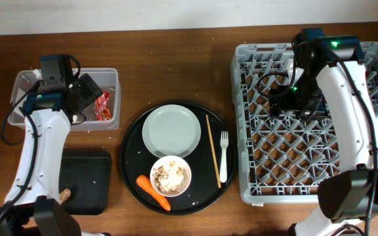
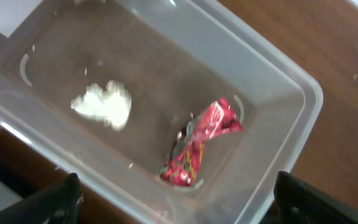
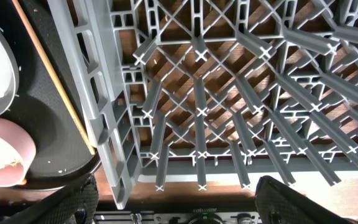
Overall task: Sort waste into correct bins and load items into the dishwasher rack
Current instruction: 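Drop the tissue into the clear plastic bin with the left gripper, then move the right gripper to the white plate and grasp its rim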
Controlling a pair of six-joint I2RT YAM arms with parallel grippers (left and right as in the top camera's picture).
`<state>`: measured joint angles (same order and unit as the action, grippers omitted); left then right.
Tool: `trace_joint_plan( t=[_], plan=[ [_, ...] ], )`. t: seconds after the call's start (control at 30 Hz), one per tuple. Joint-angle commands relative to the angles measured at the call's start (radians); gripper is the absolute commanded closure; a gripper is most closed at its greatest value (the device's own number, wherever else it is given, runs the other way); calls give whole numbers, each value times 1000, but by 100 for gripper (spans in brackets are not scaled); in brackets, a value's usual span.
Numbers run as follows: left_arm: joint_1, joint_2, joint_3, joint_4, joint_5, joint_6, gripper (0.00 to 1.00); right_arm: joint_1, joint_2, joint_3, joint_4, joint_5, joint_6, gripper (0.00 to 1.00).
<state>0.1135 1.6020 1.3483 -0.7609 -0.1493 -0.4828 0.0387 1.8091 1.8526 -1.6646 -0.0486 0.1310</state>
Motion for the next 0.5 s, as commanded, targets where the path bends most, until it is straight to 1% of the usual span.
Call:
trace_joint_plan(
  t=[0.0, 0.13, 0.27, 0.43, 0.47],
  plan=[
    [-7, -9, 94, -72, 66, 63, 1, -1, -19, -2, 1, 18, -3, 16],
    [-48, -13, 104, -181, 156, 62, 1, -1, -19, -2, 1, 17, -3, 15],
    [-156, -13, 104, -322, 164, 61, 1, -1, -19, -2, 0, 17, -3, 15],
    [-311, -13, 101, -340, 136, 62, 1, -1, -19, -2, -1, 16, -2, 15],
    [-349, -13, 97, -340, 119, 62, 1, -1, -19, -2, -5, 15, -2, 12]
  ],
)
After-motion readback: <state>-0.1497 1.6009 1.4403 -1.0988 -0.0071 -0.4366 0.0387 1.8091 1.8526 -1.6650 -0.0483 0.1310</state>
